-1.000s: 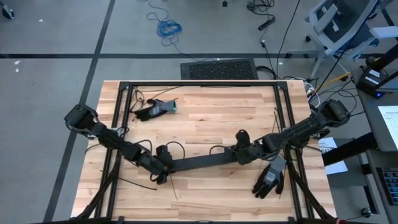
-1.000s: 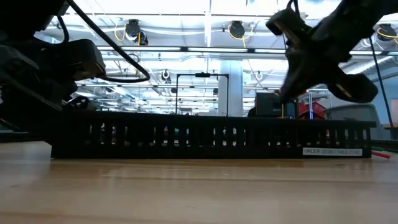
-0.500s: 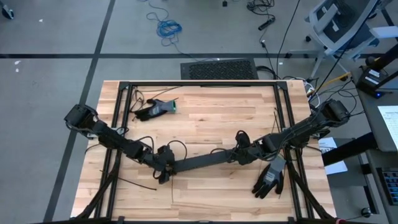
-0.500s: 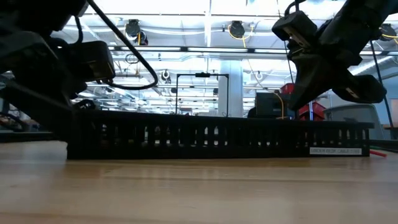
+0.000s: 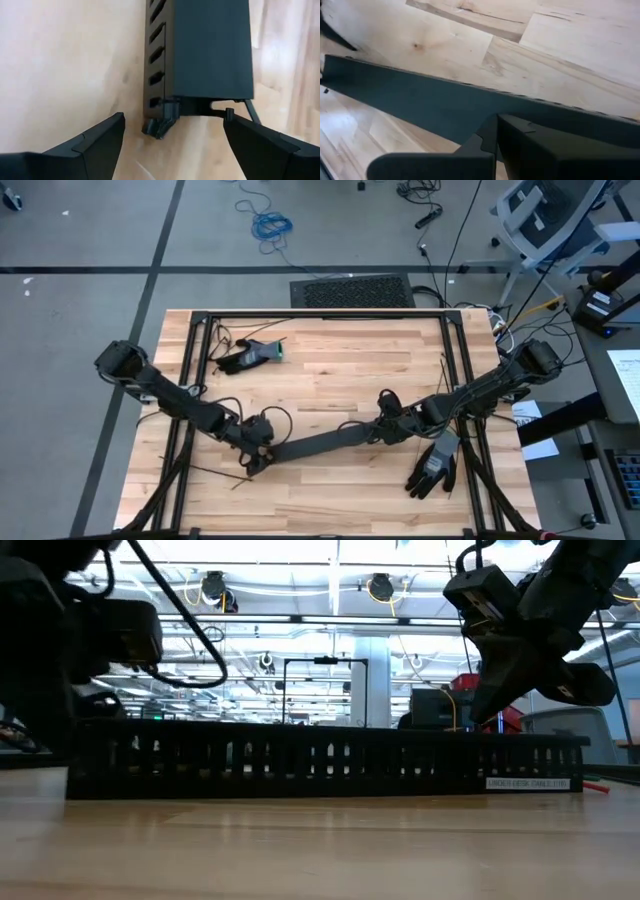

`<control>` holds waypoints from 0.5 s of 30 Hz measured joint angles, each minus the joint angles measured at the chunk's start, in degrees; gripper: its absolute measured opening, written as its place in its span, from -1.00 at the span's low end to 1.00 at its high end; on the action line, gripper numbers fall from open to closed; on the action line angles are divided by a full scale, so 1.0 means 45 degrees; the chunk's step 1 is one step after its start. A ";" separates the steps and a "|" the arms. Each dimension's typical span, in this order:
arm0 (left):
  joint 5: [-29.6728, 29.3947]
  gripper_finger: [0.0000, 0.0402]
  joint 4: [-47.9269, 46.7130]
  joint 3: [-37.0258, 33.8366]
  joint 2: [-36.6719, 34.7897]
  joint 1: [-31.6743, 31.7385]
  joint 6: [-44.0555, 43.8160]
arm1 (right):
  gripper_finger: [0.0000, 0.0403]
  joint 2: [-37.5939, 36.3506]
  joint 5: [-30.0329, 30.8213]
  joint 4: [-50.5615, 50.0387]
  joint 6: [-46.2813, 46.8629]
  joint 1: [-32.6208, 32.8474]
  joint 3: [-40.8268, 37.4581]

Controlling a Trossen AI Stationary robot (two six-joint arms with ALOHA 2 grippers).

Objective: Ziptie cables
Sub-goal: Close the black cable duct

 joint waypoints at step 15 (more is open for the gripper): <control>-0.2135 0.66 -0.5391 0.0053 -0.2229 0.0460 -0.0253 | -1.00 0.0000 0.0738 -0.0324 -0.0288 -0.1182 0.0001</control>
